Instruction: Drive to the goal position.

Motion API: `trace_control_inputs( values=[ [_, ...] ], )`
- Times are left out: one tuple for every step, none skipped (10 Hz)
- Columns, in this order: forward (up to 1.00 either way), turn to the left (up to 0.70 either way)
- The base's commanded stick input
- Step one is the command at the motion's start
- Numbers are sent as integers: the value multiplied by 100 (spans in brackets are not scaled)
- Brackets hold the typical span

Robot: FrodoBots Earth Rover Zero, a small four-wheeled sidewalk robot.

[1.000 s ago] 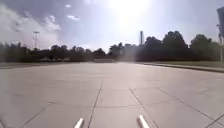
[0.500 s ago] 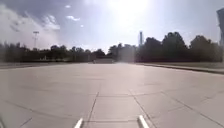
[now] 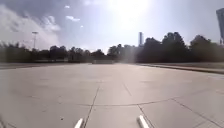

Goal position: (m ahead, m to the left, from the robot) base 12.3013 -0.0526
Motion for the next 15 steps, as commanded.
trace_control_inputs(
  values=[
    [70, 0],
    [70, 0],
    [70, 0],
    [70, 0],
    [70, 0],
    [70, 0],
    [70, 0],
    [70, 0],
    [70, 0],
    [70, 0],
    [70, 0],
    [70, 0],
    [70, 0],
    [70, 0],
    [70, 0]
  ],
)
